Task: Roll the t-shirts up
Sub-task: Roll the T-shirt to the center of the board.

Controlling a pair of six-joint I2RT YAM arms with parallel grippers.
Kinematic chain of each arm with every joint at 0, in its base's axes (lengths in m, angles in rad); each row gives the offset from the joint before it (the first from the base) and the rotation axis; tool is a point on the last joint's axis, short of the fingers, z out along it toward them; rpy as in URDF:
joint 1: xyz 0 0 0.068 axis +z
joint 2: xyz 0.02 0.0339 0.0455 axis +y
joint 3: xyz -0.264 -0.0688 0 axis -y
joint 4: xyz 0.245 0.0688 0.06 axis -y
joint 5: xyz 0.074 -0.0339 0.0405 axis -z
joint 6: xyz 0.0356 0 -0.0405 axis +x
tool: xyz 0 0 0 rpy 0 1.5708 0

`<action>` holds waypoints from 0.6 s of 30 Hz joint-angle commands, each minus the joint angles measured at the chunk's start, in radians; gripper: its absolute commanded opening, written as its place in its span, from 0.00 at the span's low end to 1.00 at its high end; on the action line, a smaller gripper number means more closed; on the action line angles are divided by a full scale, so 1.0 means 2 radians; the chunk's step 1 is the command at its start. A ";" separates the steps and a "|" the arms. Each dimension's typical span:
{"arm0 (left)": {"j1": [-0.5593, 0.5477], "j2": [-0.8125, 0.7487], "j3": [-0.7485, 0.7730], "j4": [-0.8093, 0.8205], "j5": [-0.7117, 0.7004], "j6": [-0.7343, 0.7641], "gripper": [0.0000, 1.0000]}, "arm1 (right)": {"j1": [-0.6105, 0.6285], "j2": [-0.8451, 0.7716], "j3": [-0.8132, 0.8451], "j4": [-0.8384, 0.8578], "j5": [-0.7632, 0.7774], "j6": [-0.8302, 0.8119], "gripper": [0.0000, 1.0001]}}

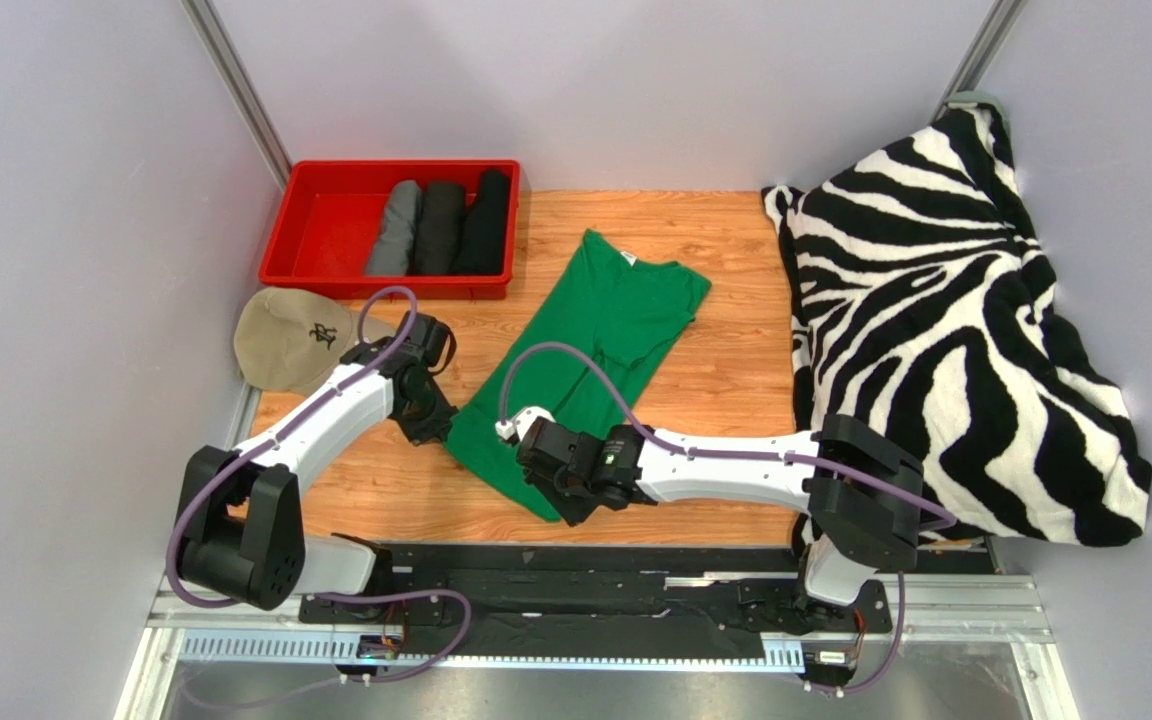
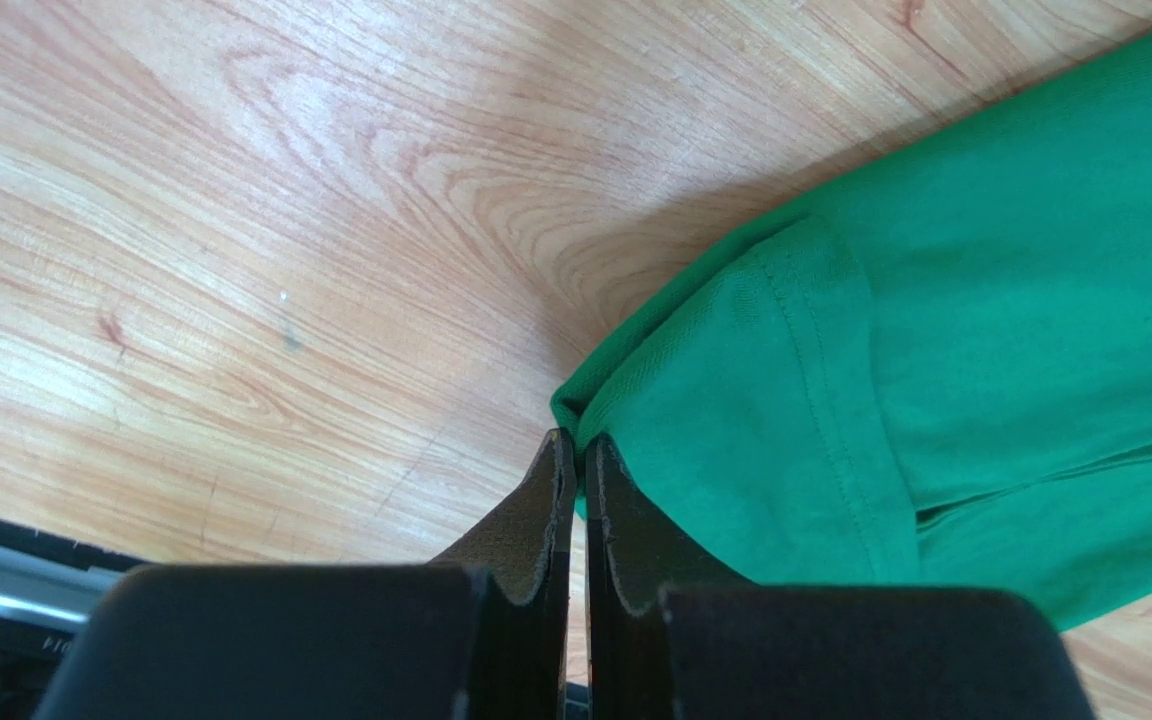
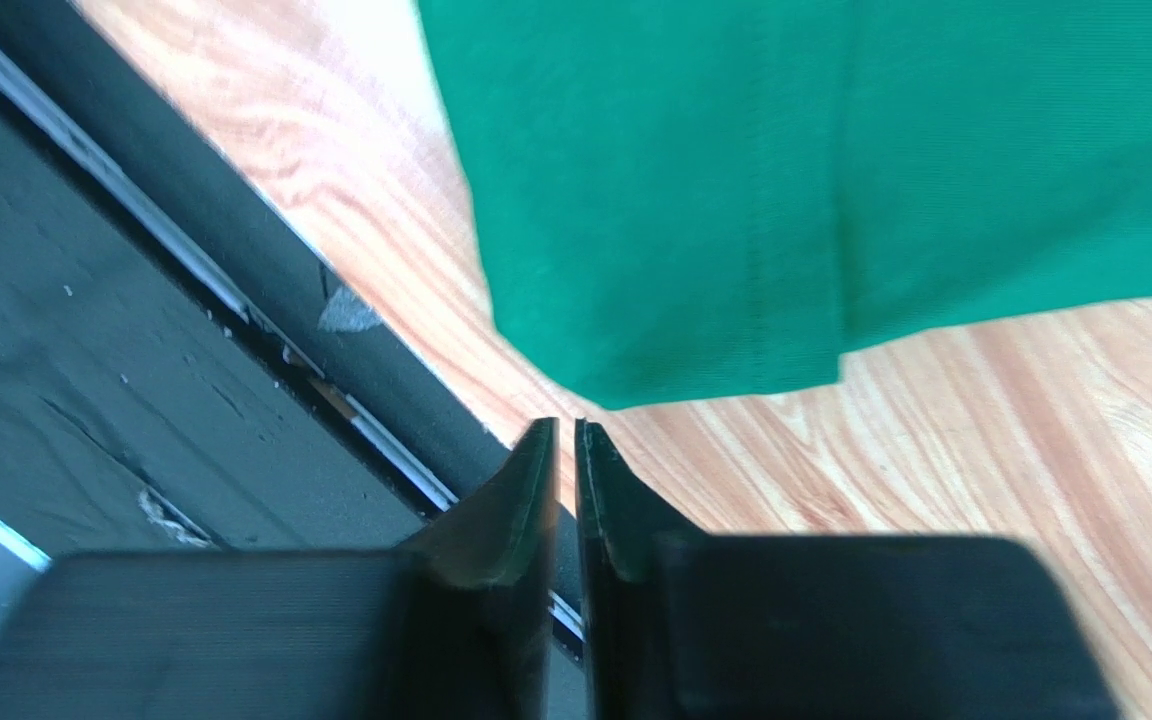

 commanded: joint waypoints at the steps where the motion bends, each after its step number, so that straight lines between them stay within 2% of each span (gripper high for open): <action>1: -0.002 0.010 0.034 -0.035 -0.005 -0.010 0.01 | -0.002 -0.031 0.000 0.017 0.016 0.016 0.23; 4: -0.002 0.013 0.041 -0.046 0.009 -0.015 0.01 | 0.018 -0.033 0.012 0.025 0.084 0.011 0.37; 11: -0.002 0.024 0.053 -0.055 0.026 -0.009 0.01 | 0.071 0.033 0.055 0.067 0.227 -0.033 0.53; 13: -0.002 0.028 0.056 -0.056 0.028 -0.006 0.01 | 0.084 0.051 0.068 0.073 0.268 -0.040 0.54; 18: -0.002 0.030 0.061 -0.059 0.029 0.001 0.01 | 0.092 0.111 0.113 0.086 0.293 -0.065 0.55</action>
